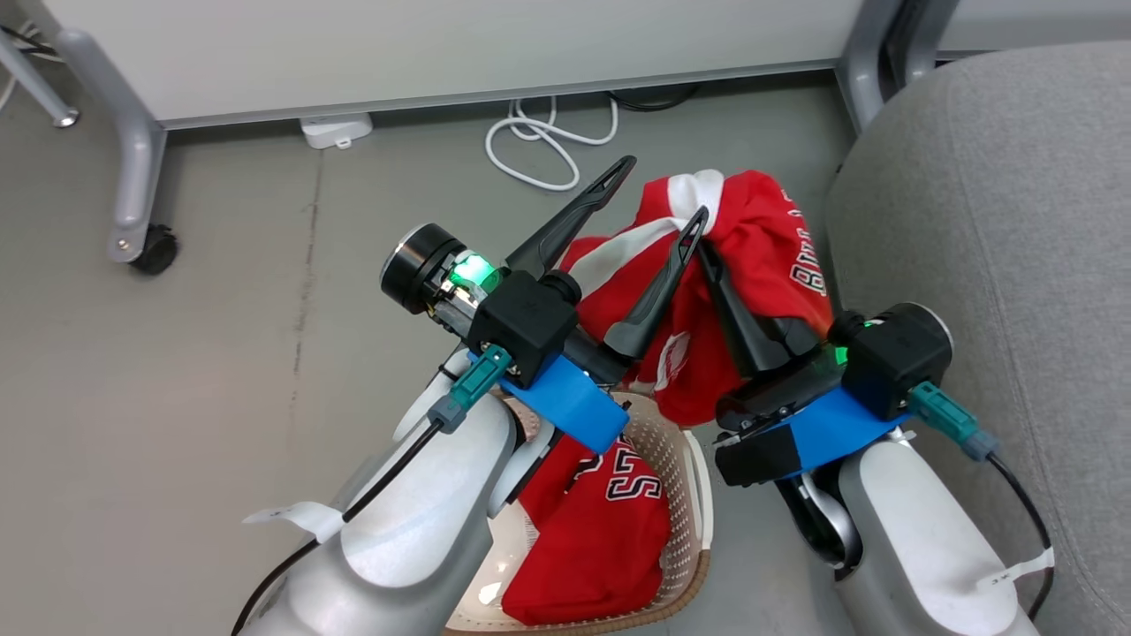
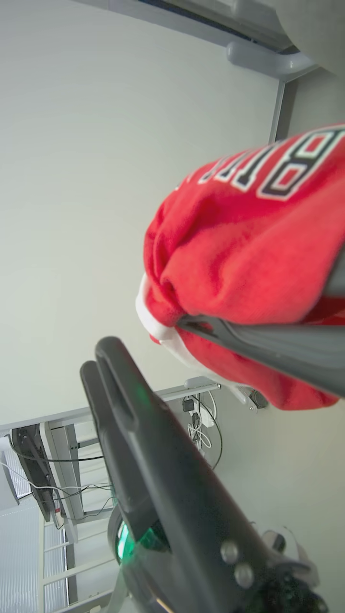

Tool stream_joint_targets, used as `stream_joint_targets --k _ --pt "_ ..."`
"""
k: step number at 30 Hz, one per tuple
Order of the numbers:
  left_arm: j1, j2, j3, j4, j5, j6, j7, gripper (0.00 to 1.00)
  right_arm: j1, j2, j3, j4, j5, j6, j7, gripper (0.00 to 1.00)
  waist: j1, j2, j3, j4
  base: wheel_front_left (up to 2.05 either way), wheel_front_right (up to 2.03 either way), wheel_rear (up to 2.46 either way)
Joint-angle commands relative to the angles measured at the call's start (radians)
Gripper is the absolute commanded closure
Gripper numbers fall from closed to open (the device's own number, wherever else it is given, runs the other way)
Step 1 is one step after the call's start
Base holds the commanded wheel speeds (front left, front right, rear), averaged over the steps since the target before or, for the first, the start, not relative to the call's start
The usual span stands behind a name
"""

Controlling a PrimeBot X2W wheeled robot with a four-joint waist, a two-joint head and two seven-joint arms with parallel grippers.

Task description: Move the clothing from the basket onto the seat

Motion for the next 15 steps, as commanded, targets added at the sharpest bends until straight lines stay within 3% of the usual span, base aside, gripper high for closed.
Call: stream_joint_targets --k 1,15 --pt "-0.017 0.002 -0.004 0.004 0.005 -0.004 -0.003 0.0 0.011 0.0 -0.015 -0.007 -0.007 0.0 -0.004 1.0 0.0 0.0 0.011 -0.024 0.0 0.0 0.0" --pt "-0.043 0.021 -0.054 0.033 0.008 -0.008 -0.003 0.0 0.04 0.0 -0.123 -0.043 -0.016 0.0 -0.005 1.0 0.0 0.0 0.048 -0.183 0.0 0.0 0.0"
